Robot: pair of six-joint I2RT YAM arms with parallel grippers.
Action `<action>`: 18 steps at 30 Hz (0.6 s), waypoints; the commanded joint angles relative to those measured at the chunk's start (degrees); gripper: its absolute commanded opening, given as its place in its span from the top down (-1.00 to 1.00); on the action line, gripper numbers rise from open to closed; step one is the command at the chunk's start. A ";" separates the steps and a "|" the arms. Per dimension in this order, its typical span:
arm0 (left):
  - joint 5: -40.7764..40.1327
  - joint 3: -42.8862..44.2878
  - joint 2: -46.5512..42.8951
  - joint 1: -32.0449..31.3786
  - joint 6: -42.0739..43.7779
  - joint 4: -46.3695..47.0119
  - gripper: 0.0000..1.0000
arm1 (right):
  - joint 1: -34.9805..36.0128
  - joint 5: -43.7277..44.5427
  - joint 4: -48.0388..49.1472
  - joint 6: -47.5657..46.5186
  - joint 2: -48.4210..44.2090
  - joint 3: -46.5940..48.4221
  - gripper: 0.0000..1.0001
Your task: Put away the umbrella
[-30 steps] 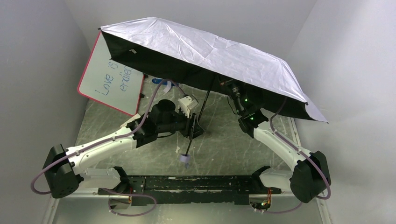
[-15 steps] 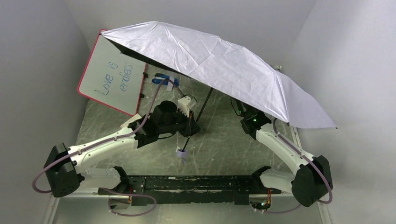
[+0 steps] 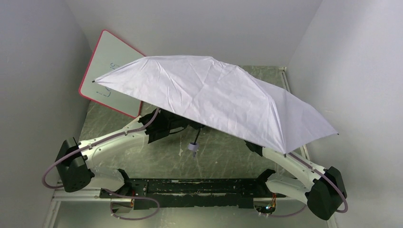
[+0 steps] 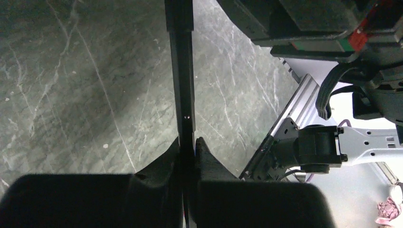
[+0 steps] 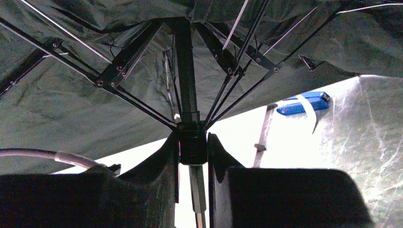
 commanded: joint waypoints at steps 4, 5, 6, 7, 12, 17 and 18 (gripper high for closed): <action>-4.32 6.77 1.51 0.23 4.04 9.80 0.91 | 2.51 -3.31 -5.01 6.49 -0.26 -2.90 1.00; -4.32 7.09 1.80 0.22 4.38 9.79 0.91 | 2.47 -2.40 -5.20 6.77 -0.25 -2.66 1.00; -4.32 7.09 2.02 0.19 4.71 9.80 0.90 | 2.50 -1.34 -5.31 7.22 -0.44 -2.32 1.00; -4.00 6.91 2.12 0.18 5.01 9.79 0.91 | 2.48 -0.27 -5.78 7.66 -0.69 -1.79 1.00; -1.98 5.81 1.72 0.17 5.60 8.02 0.42 | 2.42 7.43 -8.55 9.57 -1.09 4.04 1.00; 1.32 3.42 -0.44 0.20 5.58 5.74 -0.18 | 2.40 11.43 -8.62 7.49 0.68 12.17 1.00; 1.78 3.18 -1.11 0.20 5.68 4.65 -0.21 | 2.38 12.11 -9.00 7.29 0.96 13.61 1.00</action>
